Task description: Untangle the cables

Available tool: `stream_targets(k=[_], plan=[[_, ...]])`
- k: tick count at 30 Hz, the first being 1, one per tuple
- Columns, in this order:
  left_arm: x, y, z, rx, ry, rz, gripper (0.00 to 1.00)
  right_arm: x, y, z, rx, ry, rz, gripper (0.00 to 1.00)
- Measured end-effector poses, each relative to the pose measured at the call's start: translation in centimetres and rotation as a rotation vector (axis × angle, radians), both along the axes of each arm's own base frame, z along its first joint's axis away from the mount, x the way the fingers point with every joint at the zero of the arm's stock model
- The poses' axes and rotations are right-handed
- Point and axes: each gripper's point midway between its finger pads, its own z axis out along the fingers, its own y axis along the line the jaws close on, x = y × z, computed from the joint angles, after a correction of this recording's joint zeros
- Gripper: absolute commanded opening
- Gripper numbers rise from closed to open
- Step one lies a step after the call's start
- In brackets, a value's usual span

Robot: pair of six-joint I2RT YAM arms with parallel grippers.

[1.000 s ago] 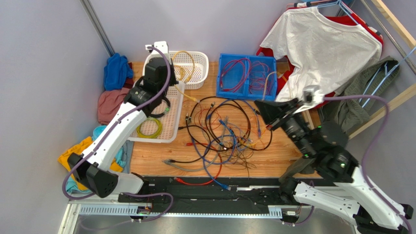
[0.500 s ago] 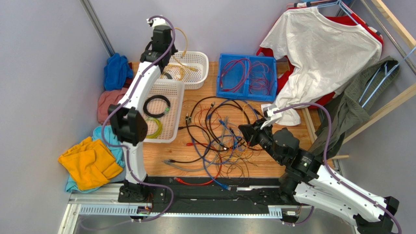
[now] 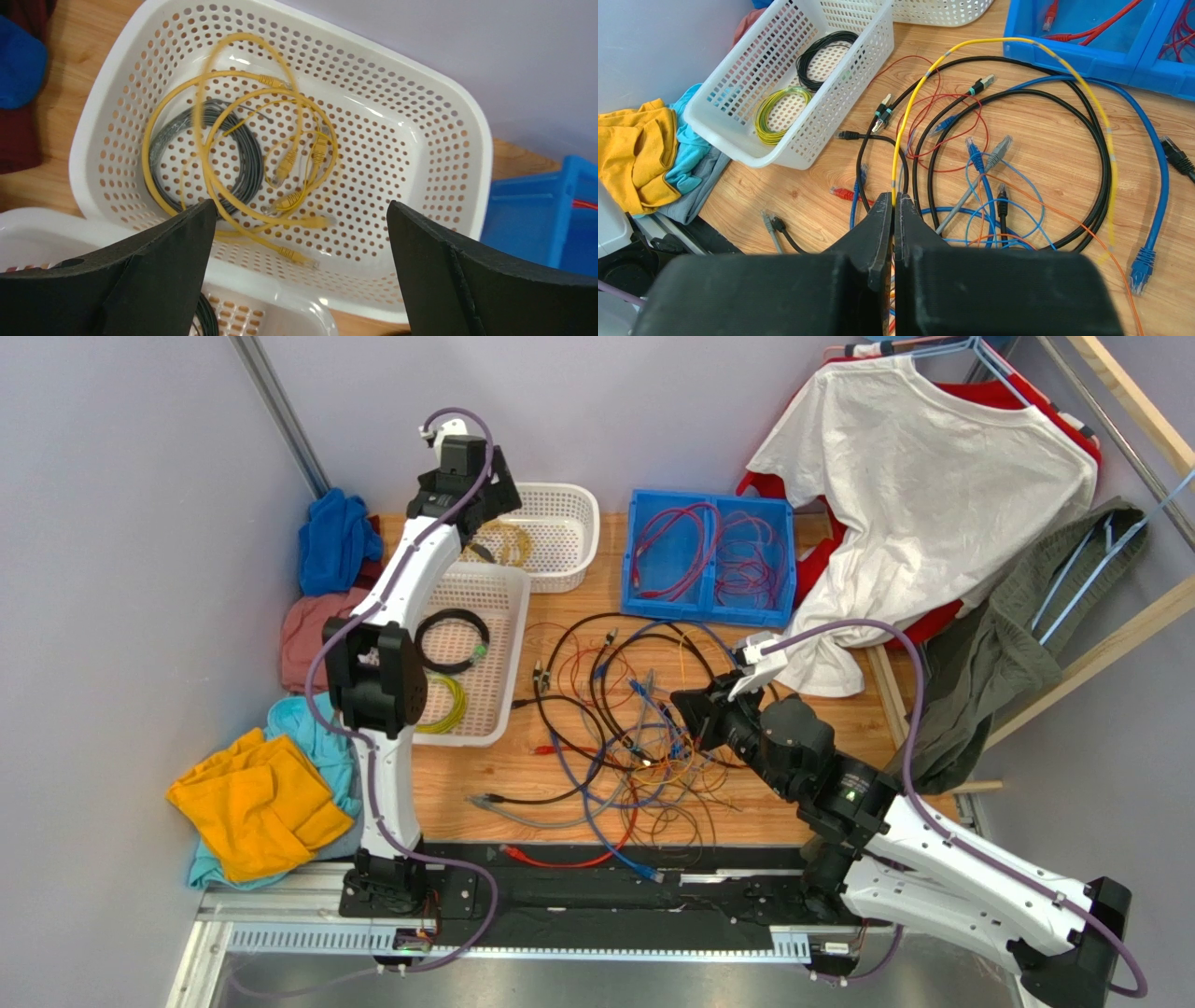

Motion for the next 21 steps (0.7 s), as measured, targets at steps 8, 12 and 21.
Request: stream_targets(k=[8,12,21], plan=[[-9.6,-7.1,12.8,-0.082,-0.245,-0.167,0.99,0.4,-0.5,0.4,-0.002,-0.006,-0.033,0.0],[-21.3,-13.5,16.7,-0.223,-0.401,-0.404,0.98,0.5,-1.1,2.4,0.025,-0.031,-0.058,0.0],[-33.6,-16.8,6.1,-0.338,-0.312,-0.66,0.99,-0.4,-3.6,8.5,0.133,-0.115,-0.102,0.0]])
